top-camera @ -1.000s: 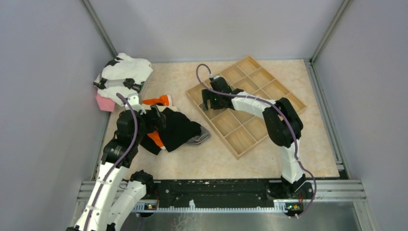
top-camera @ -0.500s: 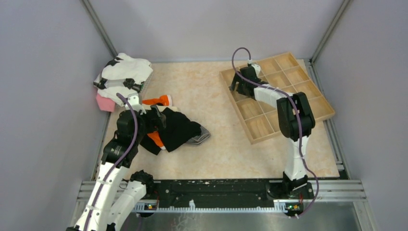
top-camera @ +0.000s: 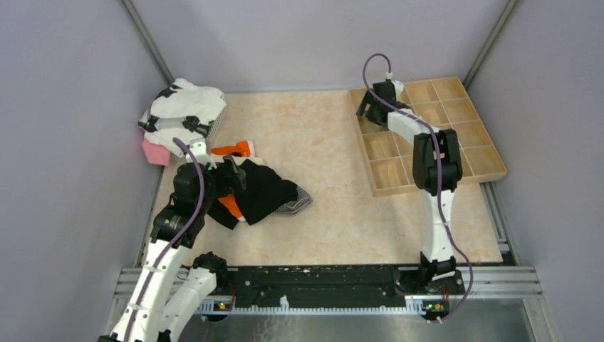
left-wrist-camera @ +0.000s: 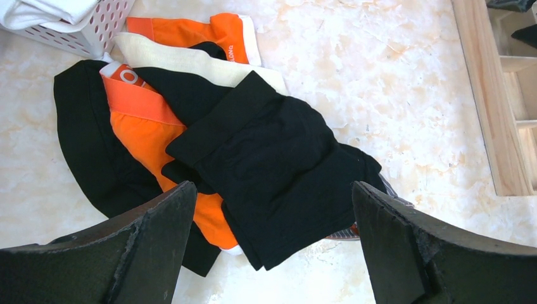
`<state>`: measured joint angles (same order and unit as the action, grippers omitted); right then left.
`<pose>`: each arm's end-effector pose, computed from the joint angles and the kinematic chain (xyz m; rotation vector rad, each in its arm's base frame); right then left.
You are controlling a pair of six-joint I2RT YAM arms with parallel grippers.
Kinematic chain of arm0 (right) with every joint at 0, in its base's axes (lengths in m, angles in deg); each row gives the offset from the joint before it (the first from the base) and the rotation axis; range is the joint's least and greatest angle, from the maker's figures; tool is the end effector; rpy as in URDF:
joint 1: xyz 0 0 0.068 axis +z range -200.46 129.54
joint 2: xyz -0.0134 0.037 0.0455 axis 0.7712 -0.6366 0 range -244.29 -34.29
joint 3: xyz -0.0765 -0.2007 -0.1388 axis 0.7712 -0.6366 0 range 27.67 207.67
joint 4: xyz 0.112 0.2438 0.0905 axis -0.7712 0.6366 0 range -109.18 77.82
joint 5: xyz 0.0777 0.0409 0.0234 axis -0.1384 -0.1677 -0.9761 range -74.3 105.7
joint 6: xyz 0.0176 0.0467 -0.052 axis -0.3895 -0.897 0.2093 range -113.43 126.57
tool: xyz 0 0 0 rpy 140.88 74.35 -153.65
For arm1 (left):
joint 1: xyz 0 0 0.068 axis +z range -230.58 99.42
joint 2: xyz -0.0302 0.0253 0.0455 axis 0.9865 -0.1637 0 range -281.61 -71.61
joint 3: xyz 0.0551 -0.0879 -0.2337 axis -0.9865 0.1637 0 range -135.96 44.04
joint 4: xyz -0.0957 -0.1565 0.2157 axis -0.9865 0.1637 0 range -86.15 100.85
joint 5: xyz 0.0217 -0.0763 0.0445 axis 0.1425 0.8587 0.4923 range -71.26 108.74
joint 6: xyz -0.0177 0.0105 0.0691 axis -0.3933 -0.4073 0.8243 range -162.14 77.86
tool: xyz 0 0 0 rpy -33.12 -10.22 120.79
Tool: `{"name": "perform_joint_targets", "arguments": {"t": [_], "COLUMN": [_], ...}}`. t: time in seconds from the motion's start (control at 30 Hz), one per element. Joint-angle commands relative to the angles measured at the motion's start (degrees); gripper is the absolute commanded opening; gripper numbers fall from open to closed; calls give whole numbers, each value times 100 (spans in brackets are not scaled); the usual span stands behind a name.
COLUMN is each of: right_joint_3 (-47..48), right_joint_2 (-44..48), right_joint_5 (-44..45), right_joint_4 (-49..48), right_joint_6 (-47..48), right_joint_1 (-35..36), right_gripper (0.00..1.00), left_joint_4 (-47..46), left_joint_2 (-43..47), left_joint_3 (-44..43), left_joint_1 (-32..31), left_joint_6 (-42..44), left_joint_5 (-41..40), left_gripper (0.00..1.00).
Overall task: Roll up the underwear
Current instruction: Move the storage box to the corner of the board, then pick up the underwear from the center of the board.
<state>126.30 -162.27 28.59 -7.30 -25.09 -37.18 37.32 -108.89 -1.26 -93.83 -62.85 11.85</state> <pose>0.5227 0.1098 0.1415 0.4773 2.2226 0.1566 0.1977 -0.0391 0.3021 -0.2080 2.0103 -0.2561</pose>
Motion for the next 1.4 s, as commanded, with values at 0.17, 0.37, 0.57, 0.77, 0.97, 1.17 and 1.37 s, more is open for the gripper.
{"name": "perform_joint_targets", "arguments": {"t": [0.17,0.37,0.57,0.77,0.97,1.17,1.37], "right_joint_3": [1035,1039,693,-563,-2153,-3474,-4336], "right_joint_2": [-376,-321,66,1299,3148,4360,4903], "right_joint_5": [145,-143,-1647,-2041,-2058,-1954,-2042], "right_joint_4": [310,103,-579,-992,-745,-551,-839], "right_joint_6": [210,389,889,1146,1044,1330,1574], "right_joint_1": [-601,-794,-703,-413,-46,1235,2589], "right_gripper": [89,89,88,89,89,89,89], "left_joint_4": [-175,-176,-165,-23,107,201,118], "left_joint_2": [-56,-104,-111,-160,-434,-649,-461], "left_joint_3": [33,23,25,-26,-170,-190,-96], "left_joint_1": [-2,-2,-2,14,24,34,34], "left_joint_6": [-25,-46,-153,-344,-511,-430,-468], "left_joint_5": [-28,-64,-223,-674,-885,-1318,-1400], "left_gripper": [99,99,99,99,99,99,99]}}
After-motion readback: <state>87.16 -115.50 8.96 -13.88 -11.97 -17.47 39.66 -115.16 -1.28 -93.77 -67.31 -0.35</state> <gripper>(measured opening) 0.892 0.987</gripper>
